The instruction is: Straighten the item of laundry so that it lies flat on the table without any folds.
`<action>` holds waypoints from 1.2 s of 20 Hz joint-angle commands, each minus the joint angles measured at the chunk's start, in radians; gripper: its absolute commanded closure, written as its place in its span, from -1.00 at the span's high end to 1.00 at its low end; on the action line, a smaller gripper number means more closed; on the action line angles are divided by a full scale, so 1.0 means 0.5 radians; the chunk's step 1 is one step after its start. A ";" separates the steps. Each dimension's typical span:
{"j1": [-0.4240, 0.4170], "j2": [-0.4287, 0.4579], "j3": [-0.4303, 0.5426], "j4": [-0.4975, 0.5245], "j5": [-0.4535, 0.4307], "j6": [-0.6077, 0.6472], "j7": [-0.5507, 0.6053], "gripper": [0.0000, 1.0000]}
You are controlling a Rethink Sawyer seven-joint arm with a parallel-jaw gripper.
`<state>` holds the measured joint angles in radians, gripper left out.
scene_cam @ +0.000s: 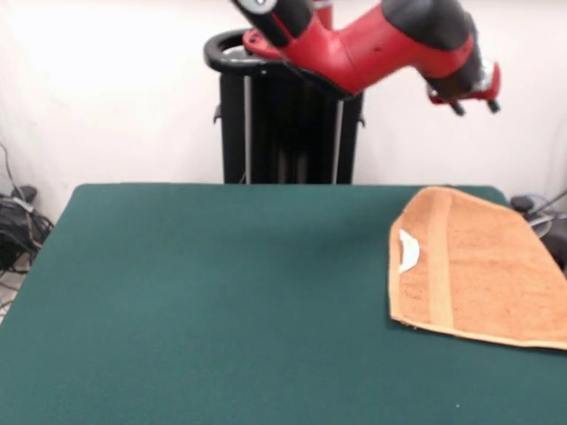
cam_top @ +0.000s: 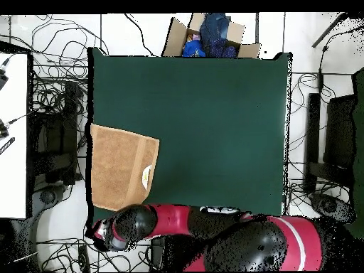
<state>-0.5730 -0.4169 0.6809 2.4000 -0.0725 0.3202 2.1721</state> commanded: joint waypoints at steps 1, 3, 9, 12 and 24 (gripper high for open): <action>0.053 -0.081 -0.342 -0.109 -0.209 -0.474 0.227 1.00; 0.016 -0.013 -0.362 -0.126 -0.353 -0.748 0.203 1.00; 0.002 0.144 -0.484 -0.178 -0.686 -1.394 0.210 1.00; 0.024 0.240 -0.559 -0.215 -0.827 -1.597 0.186 1.00; 0.660 0.481 -1.211 -0.427 -0.615 -1.985 0.066 1.00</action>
<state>-0.3862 -0.2609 0.2508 2.3726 -0.4885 -0.6977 2.1721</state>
